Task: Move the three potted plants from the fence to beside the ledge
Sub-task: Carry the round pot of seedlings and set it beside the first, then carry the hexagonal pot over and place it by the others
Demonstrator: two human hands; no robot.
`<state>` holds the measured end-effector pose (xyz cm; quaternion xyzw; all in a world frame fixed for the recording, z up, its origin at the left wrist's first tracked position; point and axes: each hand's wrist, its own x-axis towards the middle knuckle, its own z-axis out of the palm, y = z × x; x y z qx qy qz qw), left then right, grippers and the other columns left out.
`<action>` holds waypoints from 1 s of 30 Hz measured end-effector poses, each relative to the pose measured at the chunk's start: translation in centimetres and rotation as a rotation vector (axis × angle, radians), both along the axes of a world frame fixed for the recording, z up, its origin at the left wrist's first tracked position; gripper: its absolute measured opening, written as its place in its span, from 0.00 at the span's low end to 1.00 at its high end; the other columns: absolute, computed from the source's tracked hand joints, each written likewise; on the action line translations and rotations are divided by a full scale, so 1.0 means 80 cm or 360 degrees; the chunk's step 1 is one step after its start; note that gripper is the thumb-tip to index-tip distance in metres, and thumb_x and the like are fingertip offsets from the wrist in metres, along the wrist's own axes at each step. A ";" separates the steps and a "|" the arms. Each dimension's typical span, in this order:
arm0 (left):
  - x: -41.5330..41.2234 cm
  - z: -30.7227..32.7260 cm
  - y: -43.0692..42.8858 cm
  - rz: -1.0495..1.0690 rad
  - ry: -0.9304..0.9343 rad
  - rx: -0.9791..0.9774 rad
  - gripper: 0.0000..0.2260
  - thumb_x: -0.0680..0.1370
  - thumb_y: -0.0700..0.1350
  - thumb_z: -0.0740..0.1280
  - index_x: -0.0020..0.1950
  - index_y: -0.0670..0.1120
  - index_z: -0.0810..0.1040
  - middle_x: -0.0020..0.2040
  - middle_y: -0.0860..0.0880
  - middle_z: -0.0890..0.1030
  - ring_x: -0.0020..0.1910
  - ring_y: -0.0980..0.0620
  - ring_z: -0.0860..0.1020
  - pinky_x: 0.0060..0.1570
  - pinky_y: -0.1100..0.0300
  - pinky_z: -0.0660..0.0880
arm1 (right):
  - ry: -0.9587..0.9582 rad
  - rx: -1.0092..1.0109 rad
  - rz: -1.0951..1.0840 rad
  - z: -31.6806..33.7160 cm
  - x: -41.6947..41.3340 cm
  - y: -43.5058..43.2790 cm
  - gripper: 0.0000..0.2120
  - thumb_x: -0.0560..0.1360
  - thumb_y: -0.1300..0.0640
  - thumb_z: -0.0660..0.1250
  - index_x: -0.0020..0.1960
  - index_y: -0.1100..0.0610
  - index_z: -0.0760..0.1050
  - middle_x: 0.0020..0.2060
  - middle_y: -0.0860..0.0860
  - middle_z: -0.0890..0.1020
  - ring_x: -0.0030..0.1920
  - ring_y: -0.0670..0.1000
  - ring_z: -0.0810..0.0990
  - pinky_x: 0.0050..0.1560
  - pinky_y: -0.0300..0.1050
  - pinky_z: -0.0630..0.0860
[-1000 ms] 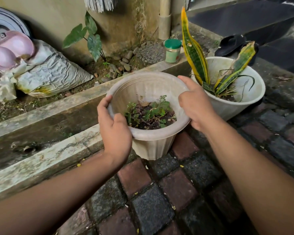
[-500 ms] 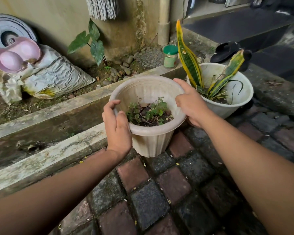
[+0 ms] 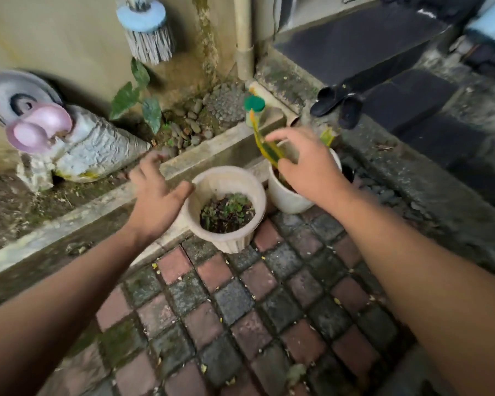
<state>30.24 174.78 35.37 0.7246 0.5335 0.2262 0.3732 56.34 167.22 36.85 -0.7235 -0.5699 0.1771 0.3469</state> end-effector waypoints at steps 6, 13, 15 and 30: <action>0.028 0.260 -0.109 -0.0267 -0.0228 -0.0138 0.28 0.79 0.35 0.71 0.67 0.61 0.64 0.69 0.44 0.65 0.75 0.41 0.67 0.77 0.48 0.66 | 0.0089 -0.0037 -0.0300 0.274 0.006 -0.147 0.22 0.72 0.70 0.68 0.64 0.57 0.80 0.62 0.57 0.80 0.62 0.52 0.76 0.60 0.20 0.60; 0.074 0.549 -0.233 -0.0812 -0.0559 -0.0179 0.20 0.72 0.54 0.68 0.62 0.64 0.68 0.60 0.47 0.76 0.59 0.56 0.77 0.66 0.48 0.75 | 0.0059 -0.0044 -0.0870 0.564 -0.003 -0.356 0.22 0.73 0.70 0.68 0.65 0.55 0.80 0.54 0.39 0.75 0.62 0.46 0.73 0.61 0.28 0.64; 0.088 0.596 -0.270 -0.0989 -0.0614 -0.0169 0.19 0.72 0.54 0.68 0.61 0.65 0.70 0.58 0.44 0.77 0.59 0.48 0.78 0.65 0.42 0.75 | -0.0010 -0.0030 -0.0995 0.611 -0.016 -0.421 0.22 0.73 0.68 0.68 0.65 0.54 0.80 0.54 0.42 0.76 0.61 0.45 0.73 0.61 0.29 0.64; 0.147 0.796 -0.771 -0.2608 -0.0763 -0.0407 0.20 0.80 0.35 0.72 0.58 0.60 0.74 0.61 0.45 0.76 0.63 0.57 0.78 0.58 0.66 0.76 | -0.0277 0.0298 -0.2465 0.763 -0.257 -1.013 0.24 0.77 0.63 0.72 0.65 0.39 0.74 0.64 0.50 0.77 0.65 0.44 0.73 0.65 0.26 0.64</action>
